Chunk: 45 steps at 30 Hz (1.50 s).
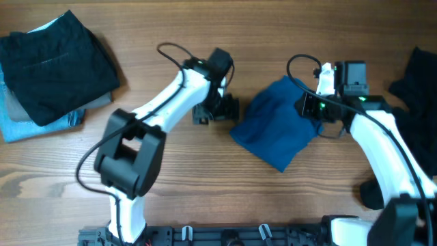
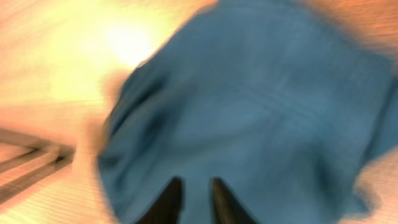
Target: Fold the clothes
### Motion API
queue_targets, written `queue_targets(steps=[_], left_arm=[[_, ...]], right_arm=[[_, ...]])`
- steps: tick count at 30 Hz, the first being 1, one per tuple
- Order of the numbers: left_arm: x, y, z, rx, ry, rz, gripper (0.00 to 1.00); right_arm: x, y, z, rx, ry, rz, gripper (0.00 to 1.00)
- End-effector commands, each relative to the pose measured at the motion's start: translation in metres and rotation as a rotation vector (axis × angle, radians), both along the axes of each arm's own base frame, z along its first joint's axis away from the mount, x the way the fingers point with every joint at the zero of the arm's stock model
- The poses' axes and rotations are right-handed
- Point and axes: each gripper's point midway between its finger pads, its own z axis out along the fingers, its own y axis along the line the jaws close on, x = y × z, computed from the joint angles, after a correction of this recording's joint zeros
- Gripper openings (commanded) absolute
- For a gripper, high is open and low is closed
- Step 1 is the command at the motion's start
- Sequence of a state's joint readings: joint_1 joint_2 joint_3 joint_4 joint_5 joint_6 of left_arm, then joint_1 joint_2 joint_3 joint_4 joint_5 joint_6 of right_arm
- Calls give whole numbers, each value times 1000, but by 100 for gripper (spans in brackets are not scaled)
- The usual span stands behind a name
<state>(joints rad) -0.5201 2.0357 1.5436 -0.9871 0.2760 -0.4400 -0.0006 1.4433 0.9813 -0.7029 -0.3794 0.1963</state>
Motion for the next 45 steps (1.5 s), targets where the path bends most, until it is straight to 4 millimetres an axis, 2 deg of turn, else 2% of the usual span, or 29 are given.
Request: queue_targets(steps=[1, 4, 7, 9, 13, 15, 17, 21, 24, 26, 28, 30, 32, 34, 37, 42, 45], left_arm=[[25, 4, 23, -62, -87, 73, 87], [34, 7, 24, -73, -106, 93, 88], [35, 9, 24, -72, -107, 99, 89], [35, 9, 24, -72, -106, 98, 89], [32, 11, 23, -65, -92, 98, 90], [28, 13, 22, -55, -76, 98, 90], [26, 14, 22, -50, -67, 98, 90], [23, 15, 22, -46, -57, 98, 90], [23, 15, 22, -46, -57, 98, 91], [23, 15, 22, -45, -57, 98, 91], [23, 13, 22, -57, -55, 97, 93], [26, 2, 27, -117, -60, 88, 95], [34, -11, 33, -192, -87, 75, 100], [42, -31, 45, -310, -117, 45, 100], [49, -49, 53, -414, -140, 15, 100], [52, -73, 38, -542, -97, -32, 100], [51, -85, 25, -592, -68, -57, 100]], right_arm=[[-31, 23, 5, 118, 93, 84, 10], [-70, 24, -24, 112, 223, 121, 11], [-84, 23, -50, 110, 248, 117, 10], [-83, 16, -71, 76, 235, 59, 10], [-88, -24, -117, -103, 259, -208, 10], [-94, -50, -125, -219, 286, -351, 11], [-95, -66, -126, -288, 285, -425, 16], [-71, -85, -114, -400, 176, -395, 19], [-35, -94, -86, -464, 55, -358, 27], [-9, -90, -63, -449, -21, -328, 27], [6, -72, -46, -378, -75, -215, 27], [11, -60, -32, -328, -93, -165, 29], [10, -57, -19, -308, -97, -162, 30], [6, -57, -8, -304, -109, -171, 31], [1, -57, 3, -303, -130, -173, 31], [-4, -57, 31, -298, -212, -181, 35], [-7, -57, 33, -298, -211, -181, 35]])
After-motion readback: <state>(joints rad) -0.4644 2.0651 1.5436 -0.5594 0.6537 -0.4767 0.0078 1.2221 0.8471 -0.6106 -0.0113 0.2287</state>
